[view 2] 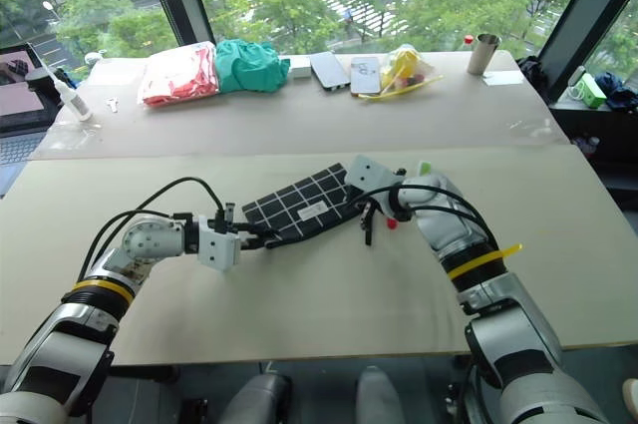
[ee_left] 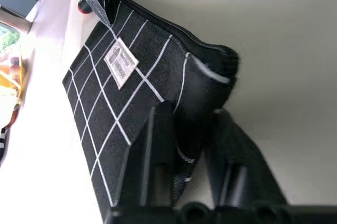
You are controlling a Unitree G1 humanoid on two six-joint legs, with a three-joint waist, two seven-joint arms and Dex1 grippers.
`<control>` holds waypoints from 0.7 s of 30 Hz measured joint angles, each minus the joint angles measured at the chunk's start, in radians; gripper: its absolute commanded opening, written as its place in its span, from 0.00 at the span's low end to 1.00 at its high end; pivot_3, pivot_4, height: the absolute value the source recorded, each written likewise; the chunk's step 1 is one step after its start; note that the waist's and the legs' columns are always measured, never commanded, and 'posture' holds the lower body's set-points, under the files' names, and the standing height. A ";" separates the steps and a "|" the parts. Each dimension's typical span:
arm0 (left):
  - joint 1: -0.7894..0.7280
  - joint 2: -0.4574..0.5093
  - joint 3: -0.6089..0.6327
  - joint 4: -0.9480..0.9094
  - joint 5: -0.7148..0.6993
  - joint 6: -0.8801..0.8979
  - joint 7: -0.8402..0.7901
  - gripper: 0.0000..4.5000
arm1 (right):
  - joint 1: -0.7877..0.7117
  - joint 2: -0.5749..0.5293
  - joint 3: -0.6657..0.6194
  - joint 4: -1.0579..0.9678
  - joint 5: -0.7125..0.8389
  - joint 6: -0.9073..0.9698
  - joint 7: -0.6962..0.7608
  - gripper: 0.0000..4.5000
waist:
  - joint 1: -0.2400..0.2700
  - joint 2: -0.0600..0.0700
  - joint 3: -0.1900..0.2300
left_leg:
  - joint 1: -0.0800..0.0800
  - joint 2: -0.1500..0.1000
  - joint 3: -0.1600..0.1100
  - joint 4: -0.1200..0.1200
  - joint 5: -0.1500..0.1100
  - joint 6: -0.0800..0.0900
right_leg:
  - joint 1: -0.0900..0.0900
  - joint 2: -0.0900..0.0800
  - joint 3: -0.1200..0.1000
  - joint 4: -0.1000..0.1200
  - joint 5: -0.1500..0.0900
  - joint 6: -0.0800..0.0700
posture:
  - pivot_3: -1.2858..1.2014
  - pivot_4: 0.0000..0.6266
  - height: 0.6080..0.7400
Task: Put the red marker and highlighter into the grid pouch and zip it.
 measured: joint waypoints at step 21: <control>0.051 0.011 0.001 -0.042 -0.109 0.020 -0.084 0.00 | 0.278 -0.059 -0.471 -0.447 0.466 0.523 -0.026 0.70 | -0.011 0.000 0.000 | -0.004 -0.001 -0.002 0.000 0.000 0.001 | -0.002 -0.001 -0.001 0.005 0.000 0.000 | 0.52 0.24 1.00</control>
